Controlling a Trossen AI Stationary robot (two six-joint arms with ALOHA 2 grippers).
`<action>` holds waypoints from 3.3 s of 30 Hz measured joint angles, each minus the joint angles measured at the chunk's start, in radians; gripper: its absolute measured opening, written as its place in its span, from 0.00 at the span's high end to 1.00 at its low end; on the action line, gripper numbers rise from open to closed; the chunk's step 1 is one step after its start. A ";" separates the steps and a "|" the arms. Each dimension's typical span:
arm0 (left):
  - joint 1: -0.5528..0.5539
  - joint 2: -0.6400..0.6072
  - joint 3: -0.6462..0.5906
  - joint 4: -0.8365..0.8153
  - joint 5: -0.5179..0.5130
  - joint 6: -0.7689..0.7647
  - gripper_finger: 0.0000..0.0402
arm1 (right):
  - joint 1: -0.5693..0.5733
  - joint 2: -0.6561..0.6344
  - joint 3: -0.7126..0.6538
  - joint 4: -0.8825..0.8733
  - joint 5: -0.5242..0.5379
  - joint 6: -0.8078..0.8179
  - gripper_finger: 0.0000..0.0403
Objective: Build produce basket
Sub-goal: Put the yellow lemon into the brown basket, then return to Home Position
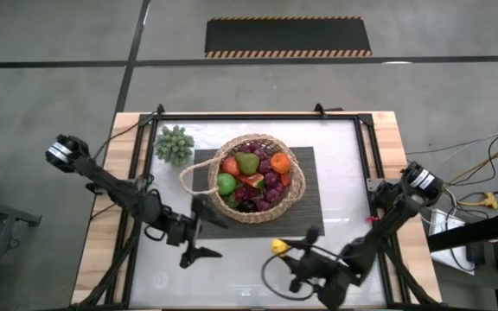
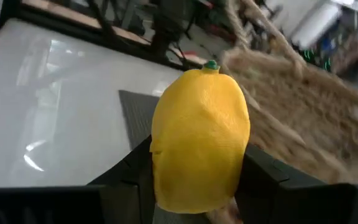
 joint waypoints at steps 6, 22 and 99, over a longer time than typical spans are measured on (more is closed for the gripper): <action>0.002 0.165 0.060 0.071 0.000 0.029 0.16 | -0.119 0.030 -0.064 0.480 -0.306 -0.436 0.64; 0.043 0.345 0.090 0.161 0.036 -0.161 0.16 | -0.210 0.029 -0.111 0.744 -0.580 -0.604 0.64; 0.129 0.027 0.125 -0.260 -0.501 -0.150 0.45 | -0.217 -0.179 -0.180 0.338 -0.436 -0.537 0.30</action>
